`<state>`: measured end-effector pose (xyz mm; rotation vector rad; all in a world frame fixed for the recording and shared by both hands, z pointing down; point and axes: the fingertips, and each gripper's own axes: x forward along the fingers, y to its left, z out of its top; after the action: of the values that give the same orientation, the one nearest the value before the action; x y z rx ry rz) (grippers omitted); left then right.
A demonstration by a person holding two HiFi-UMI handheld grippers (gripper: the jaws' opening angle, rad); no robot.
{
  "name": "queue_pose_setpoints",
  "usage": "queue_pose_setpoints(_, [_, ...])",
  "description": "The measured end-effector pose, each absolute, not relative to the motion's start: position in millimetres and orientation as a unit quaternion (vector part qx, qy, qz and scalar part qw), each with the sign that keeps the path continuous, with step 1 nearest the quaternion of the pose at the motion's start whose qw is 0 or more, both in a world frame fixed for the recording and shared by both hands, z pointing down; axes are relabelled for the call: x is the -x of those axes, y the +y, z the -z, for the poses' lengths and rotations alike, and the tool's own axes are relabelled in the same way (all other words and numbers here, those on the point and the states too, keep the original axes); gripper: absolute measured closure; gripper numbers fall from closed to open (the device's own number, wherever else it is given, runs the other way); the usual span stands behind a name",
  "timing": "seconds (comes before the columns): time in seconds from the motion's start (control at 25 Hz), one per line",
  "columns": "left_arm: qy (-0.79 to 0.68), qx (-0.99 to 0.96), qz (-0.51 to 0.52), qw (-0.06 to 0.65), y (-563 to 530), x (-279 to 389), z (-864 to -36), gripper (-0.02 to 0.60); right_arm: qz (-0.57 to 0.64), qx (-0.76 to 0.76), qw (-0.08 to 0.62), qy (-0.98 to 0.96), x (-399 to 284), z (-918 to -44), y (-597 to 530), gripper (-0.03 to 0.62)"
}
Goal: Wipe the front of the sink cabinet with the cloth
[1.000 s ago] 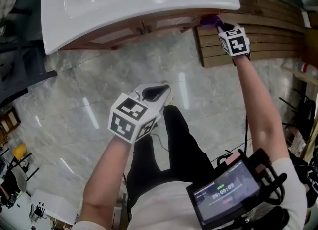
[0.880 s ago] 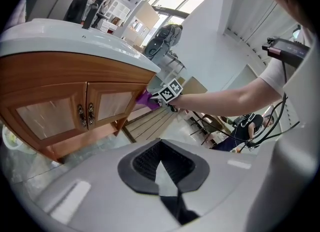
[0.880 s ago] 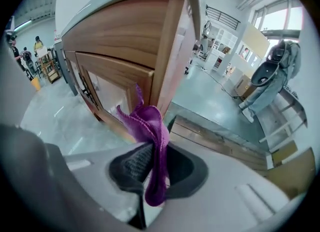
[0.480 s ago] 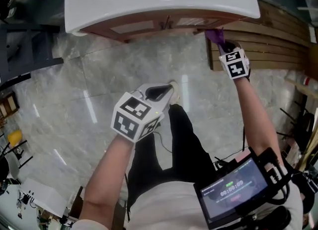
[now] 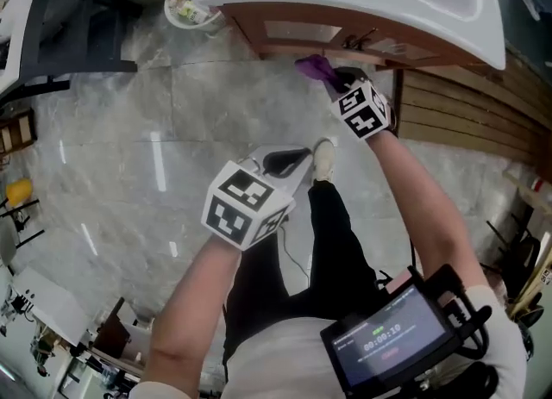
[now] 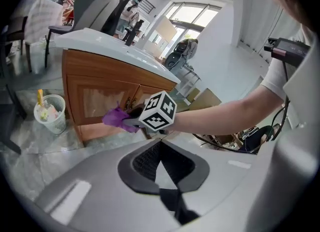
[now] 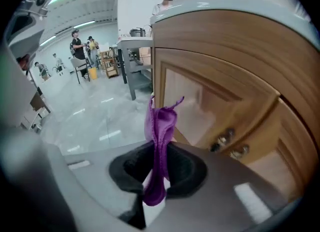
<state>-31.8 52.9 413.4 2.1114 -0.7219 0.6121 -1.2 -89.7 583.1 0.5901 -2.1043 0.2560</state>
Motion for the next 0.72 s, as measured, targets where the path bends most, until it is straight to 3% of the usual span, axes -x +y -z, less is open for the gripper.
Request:
queue_pose_setpoints(0.2, [-0.317,-0.821,-0.232,0.415,63,71,-418,0.574,-0.074,-0.193,0.432,-0.878,111,-584,-106,0.539])
queue_pose_setpoints(0.36, [-0.330,-0.815,-0.227,0.418,66,98,-424,0.574,-0.054,-0.173,0.439,-0.880,162,-595,-119,0.539])
queue_pose_setpoints(0.72, [-0.331,-0.812,-0.223,0.426,70,113,-438,0.574,-0.061,-0.204,0.460,-0.862,159,-609,-149,0.539])
